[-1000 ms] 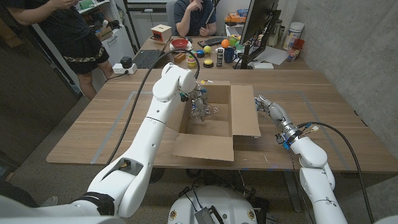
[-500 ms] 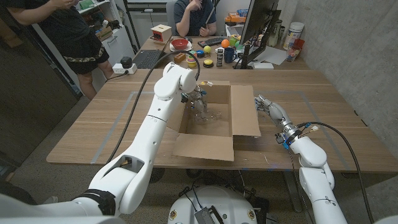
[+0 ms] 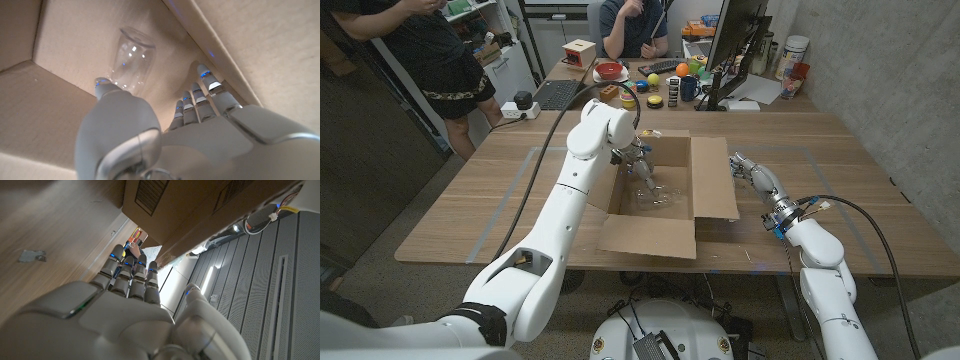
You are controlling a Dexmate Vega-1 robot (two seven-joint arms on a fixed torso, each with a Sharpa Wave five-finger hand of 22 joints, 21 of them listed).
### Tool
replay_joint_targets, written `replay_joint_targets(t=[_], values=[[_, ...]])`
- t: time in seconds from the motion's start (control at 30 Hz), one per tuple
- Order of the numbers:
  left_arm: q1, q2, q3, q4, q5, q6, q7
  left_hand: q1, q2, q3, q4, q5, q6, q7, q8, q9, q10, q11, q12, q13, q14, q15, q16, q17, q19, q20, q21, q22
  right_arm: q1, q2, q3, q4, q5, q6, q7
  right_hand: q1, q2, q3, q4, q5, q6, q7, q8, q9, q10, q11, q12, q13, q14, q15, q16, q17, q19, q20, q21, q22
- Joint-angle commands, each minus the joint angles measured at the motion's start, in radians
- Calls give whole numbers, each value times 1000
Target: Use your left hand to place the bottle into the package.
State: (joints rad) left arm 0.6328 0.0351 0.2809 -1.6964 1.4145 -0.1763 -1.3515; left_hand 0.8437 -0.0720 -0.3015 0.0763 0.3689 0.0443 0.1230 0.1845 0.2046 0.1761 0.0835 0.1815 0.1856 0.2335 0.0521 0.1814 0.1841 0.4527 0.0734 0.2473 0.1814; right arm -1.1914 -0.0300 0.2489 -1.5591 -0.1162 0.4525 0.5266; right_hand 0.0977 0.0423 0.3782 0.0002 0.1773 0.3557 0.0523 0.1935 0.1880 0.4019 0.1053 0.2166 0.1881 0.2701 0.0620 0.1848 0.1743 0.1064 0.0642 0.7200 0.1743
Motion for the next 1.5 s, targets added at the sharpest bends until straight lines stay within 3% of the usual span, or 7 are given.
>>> replay_joint_targets(t=[0.03, 0.83, 1.5], values=[[10, -9, -39, -46, -47, 8, 7, -10, 3, -9, 3, -3, 7, 40, 8, 0, 11, -13, 8, 4, 13, -10, 9, 4, 12, -10, 1, 4, 10, -2, -5, 9, -8, 0, 2, -3, 0, -6, 1, 7, 3, 5, 3, 4, 9, 2, 6, 3, 5, -2, 3, 3, 10, 0, -3, 5], [17, -23, -86, -123, -126, 9, -21, -5, 17, -11, 8, -6, 39, 39, 23, 0, 53, -31, 22, 4, 43, -29, 20, 3, 40, -21, 5, 4, 10, 3, -6, 10, -12, 2, -3, -7, -1, -9, 2, 8, 3, 6, 3, 4, 10, 2, 6, 3, 5, 0, 2, 2, 13, 0, -12, 5], [31, -39, -136, -217, -191, 19, -17, 5, 24, -11, 7, -6, 41, 40, 23, -1, 56, -30, 19, 5, 46, -29, 19, 3, 42, -23, 2, 4, 3, 5, -6, 0, -11, 1, -6, -6, -2, -10, 0, 9, 4, 8, 3, 4, 10, 1, 5, 3, 7, -1, 2, 2, 15, -2, -18, 5]])
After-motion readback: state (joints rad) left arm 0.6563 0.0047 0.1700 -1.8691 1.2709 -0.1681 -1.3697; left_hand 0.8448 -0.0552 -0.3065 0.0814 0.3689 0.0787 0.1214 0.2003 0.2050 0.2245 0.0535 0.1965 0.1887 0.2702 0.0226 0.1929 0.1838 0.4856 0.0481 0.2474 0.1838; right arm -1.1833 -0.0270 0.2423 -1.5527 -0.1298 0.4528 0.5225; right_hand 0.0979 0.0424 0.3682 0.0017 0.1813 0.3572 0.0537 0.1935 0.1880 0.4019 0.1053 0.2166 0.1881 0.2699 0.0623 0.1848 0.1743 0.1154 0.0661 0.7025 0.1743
